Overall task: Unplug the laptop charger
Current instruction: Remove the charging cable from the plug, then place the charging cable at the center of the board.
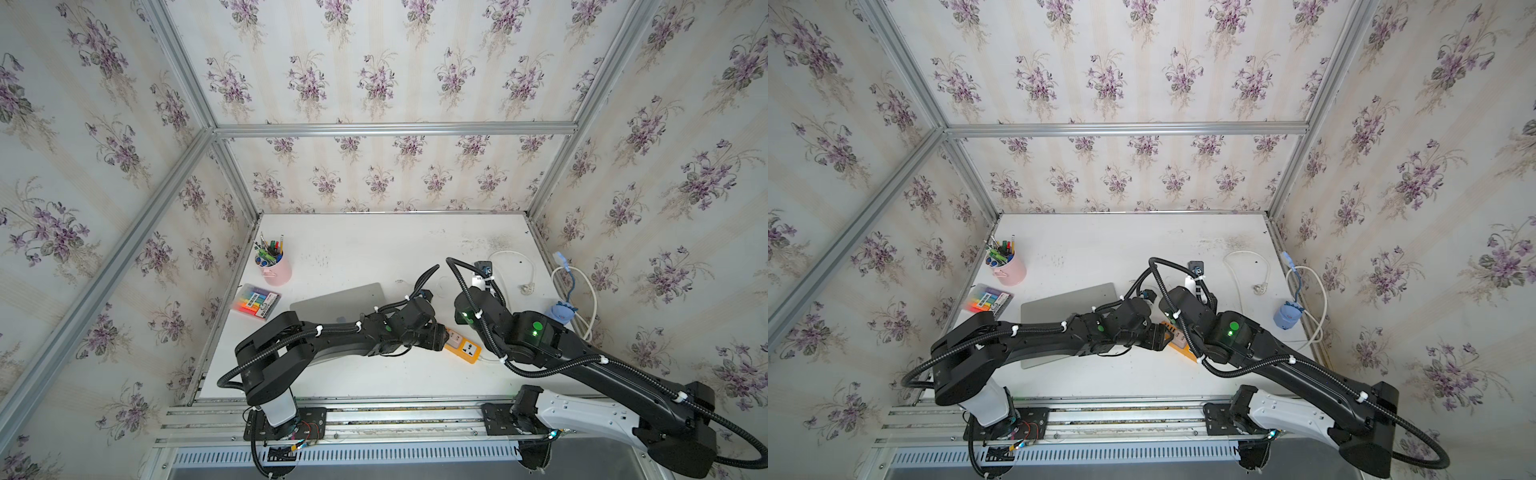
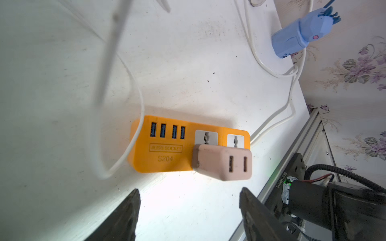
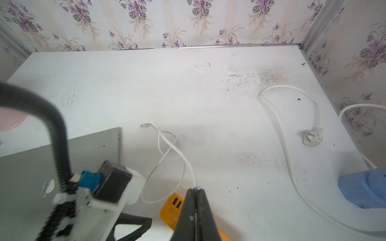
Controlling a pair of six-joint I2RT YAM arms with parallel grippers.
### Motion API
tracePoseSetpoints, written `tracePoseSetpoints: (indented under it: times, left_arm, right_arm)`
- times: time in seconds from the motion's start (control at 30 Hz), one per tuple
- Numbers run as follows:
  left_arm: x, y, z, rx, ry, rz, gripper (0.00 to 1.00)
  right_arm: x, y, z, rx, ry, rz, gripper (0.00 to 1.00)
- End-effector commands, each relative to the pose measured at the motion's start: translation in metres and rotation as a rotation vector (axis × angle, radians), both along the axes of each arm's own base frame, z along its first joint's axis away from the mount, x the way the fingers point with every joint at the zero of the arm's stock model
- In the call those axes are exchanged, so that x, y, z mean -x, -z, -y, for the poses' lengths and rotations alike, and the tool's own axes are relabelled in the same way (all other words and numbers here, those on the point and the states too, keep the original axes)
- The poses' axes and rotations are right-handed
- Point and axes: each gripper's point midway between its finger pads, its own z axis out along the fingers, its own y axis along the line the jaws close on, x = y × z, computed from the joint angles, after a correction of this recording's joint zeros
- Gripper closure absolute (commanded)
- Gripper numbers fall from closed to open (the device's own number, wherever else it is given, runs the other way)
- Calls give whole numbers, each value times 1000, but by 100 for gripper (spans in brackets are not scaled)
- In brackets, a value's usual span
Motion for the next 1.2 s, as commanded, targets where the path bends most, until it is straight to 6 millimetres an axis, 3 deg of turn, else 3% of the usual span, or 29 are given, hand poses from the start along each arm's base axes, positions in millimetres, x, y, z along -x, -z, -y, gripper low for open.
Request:
tracePoseSetpoints:
  times: [0.0,0.2,0.47,0.6,0.77,0.87,0.93,1.0,1.17]
  left_arm:
    - [1,-18,-1,24,34,52,21]
    - [0,-40,-6,15,55,113,19]
    - [-26,-61,-53,-111,-49,223,18]
    - [-46,-67,-76,-114,-98,220,18]
    - [-69,-60,-102,-131,-157,191,18]
    - [-77,-59,-110,-136,-174,187,18]
    - [-81,-58,-115,-136,-183,186,18]
    - [-84,-56,-119,-133,-193,181,18]
    - [-94,-47,-125,-122,-216,159,17]
  right_arm:
    - [-20,-8,-4,8,-38,23,100]
    - [-58,-4,-1,-3,-50,4,100]
    - [-103,23,-25,0,-119,-81,100]
    - [-135,42,-23,25,-108,-108,100]
    - [-188,53,22,58,8,-113,100]
    - [-211,59,49,67,55,-118,100]
    - [-219,65,57,76,60,-133,100]
    - [-222,73,53,68,38,-144,100]
    - [-212,100,6,-85,-132,-200,100]
